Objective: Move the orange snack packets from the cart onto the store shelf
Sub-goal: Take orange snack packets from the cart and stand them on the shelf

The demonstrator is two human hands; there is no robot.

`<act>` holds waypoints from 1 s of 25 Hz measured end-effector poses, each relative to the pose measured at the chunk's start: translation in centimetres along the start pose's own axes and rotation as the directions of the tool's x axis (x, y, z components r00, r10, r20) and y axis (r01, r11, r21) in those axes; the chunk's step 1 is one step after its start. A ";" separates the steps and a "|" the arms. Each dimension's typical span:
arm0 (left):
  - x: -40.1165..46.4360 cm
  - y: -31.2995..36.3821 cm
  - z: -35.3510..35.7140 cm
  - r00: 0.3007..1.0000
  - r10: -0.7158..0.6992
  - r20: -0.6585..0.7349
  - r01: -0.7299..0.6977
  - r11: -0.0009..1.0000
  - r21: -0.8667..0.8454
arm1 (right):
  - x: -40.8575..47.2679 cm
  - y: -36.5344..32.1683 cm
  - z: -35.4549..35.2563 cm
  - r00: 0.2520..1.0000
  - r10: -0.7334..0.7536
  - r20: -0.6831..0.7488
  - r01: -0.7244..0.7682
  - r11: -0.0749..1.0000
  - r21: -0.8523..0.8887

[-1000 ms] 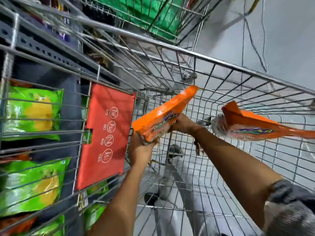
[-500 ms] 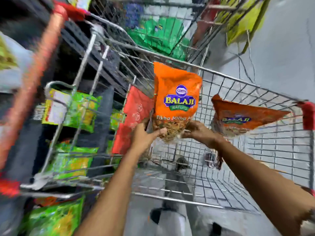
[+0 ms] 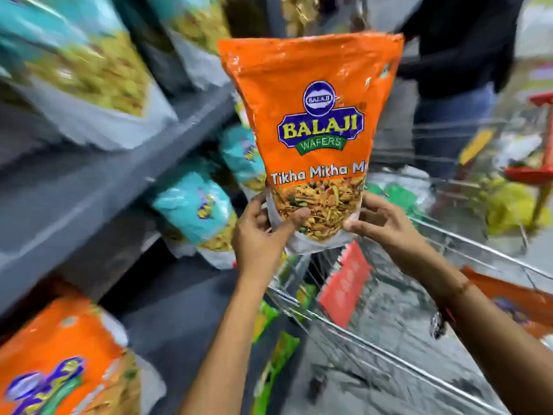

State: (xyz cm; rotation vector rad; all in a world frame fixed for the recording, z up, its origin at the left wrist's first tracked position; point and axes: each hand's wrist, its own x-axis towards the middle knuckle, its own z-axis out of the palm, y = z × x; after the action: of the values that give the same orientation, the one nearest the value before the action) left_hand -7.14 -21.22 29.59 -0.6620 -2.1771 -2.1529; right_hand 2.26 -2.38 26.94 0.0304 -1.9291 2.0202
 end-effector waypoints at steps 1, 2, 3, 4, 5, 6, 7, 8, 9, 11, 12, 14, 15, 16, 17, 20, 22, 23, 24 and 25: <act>-0.2 2.9 -2.6 0.997 0.053 -0.064 -0.054 0.998 -0.011 | 0.8 -2.9 2.7 0.996 -0.076 0.044 0.075 0.997 0.017; -0.7 5.6 -5.1 0.988 0.106 -0.116 -0.108 0.994 -0.010 | 1.6 -5.1 5.1 0.986 -0.139 0.089 0.136 0.990 0.041; -1.0 8.2 -7.7 0.973 0.161 -0.166 -0.164 0.987 -0.001 | 2.4 -7.3 7.8 0.971 -0.193 0.140 0.186 0.980 0.065; -1.5 10.2 -9.7 0.960 0.203 -0.192 -0.203 0.979 0.022 | 3.1 -8.9 9.8 0.958 -0.228 0.174 0.218 0.973 0.076; -2.2 12.4 -11.5 0.945 0.241 -0.223 -0.237 0.970 0.043 | 3.6 -10.4 12.0 0.943 -0.261 0.207 0.247 0.965 0.089; -3.0 14.4 -14.1 0.922 0.282 -0.266 -0.268 0.959 0.087 | 4.2 -11.9 14.5 0.923 -0.295 0.247 0.277 0.955 0.106; -4.0 16.4 -16.4 0.899 0.311 -0.308 -0.288 0.950 0.119 | 4.6 -13.2 17.0 0.905 -0.321 0.280 0.295 0.946 0.133; -4.9 18.0 -18.5 0.878 0.335 -0.341 -0.301 0.942 0.150 | 5.0 -14.3 19.4 0.885 -0.345 0.311 0.310 0.937 0.158; -5.8 19.4 -20.4 0.856 0.356 -0.375 -0.311 0.934 0.177 | 5.2 -15.4 21.8 0.864 -0.368 0.343 0.319 0.928 0.194; -7.6 21.3 -23.8 0.817 0.387 -0.427 -0.317 0.921 0.228 | 5.5 -16.5 26.0 0.832 -0.393 0.391 0.312 0.915 0.256; -8.4 21.8 -25.3 0.804 0.393 -0.446 -0.312 0.918 0.246 | 5.4 -16.7 27.9 0.817 -0.399 0.416 0.303 0.911 0.280; -10.5 22.6 -28.5 0.765 0.413 -0.494 -0.297 0.907 0.298 | 5.2 -16.8 31.9 0.763 -0.413 0.497 0.293 0.907 0.302; -11.5 22.8 -29.8 0.747 0.419 -0.516 -0.285 0.903 0.321 | 5.1 -16.5 33.6 0.738 -0.414 0.533 0.288 0.907 0.307; -12.4 22.7 -31.2 0.732 0.420 -0.537 -0.269 0.902 0.338 | 5.0 -16.2 35.4 0.717 -0.411 0.563 0.280 0.910 0.306; -13.2 22.6 -32.3 0.720 0.414 -0.557 -0.253 0.904 0.345 | 5.0 -15.9 36.9 0.701 -0.401 0.590 0.269 0.914 0.303; -14.7 22.1 -35.2 0.707 0.380 -0.596 -0.195 0.916 0.351 | 5.3 -14.9 40.8 0.659 -0.381 0.648 0.268 0.924 0.271; -15.1 21.5 -36.7 0.710 0.351 -0.611 -0.163 0.925 0.342 | 5.5 -14.4 42.5 0.649 -0.336 0.682 0.241 0.942 0.234; -15.2 21.1 -37.3 0.708 0.339 -0.620 -0.144 0.928 0.343 | 5.5 -14.2 43.1 0.643 -0.313 0.699 0.225 0.950 0.218; -15.3 20.7 -37.9 0.706 0.327 -0.628 -0.125 0.931 0.344 | 5.6 -14.1 43.7 0.638 -0.293 0.712 0.216 0.956 0.200; -15.2 20.3 -38.3 0.706 0.311 -0.636 -0.103 0.934 0.342 | 5.6 -13.9 44.1 0.631 -0.278 0.724 0.216 0.960 0.180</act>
State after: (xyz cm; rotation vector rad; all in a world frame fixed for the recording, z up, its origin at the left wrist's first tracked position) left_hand 1.92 -62.99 46.53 -0.0505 -1.8150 -1.5557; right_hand -9.11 -43.80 45.08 1.2730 -2.0913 2.0424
